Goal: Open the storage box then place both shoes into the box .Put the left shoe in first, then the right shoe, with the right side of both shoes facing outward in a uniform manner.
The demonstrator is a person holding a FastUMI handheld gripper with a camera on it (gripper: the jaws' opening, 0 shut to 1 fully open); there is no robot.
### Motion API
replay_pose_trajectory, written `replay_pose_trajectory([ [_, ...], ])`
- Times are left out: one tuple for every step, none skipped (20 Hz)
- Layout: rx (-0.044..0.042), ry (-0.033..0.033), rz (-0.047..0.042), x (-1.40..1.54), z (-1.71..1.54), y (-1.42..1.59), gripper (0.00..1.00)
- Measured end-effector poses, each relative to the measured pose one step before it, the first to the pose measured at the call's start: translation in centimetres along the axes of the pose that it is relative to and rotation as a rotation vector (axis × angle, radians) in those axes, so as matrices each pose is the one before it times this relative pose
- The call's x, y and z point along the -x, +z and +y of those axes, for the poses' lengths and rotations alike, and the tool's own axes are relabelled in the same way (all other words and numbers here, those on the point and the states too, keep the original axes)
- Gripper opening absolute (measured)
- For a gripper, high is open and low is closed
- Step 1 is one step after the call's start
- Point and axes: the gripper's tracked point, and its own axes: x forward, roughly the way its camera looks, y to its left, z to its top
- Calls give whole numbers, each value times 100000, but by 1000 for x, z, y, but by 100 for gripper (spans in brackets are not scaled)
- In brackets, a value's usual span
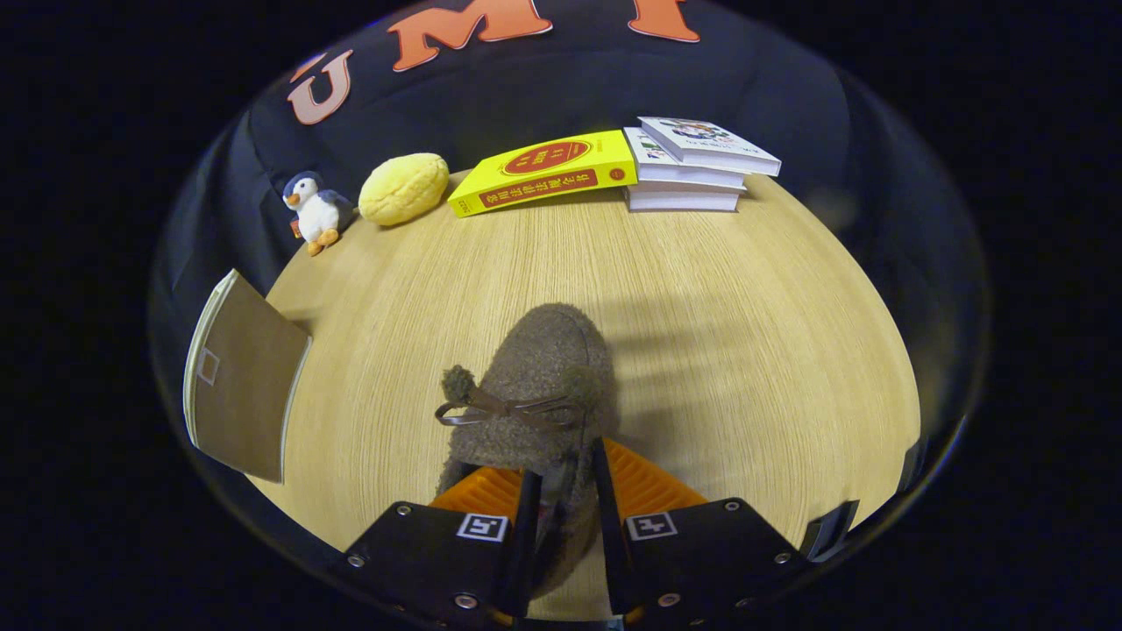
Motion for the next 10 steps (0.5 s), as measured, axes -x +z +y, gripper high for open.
replay_pose_trajectory([
  [-981,-427,-242,-123,-169,295,34],
  [-1263,-462,-164,4,-190,92,29],
  [-1360,-899,-172,111,-322,38,26],
  [-1669,-1082,174,-5,-244,15,17],
  [-1827,-391,-131,73,-55,81,12],
  [-2029,-199,-138,139,14,106,7],
  [-2471,879,541,225,254,-3,5],
  [-2623,1300,787,340,493,24,4],
  [-1214,992,-221,437,647,361,4],
  [-343,420,-948,546,619,489,4],
])
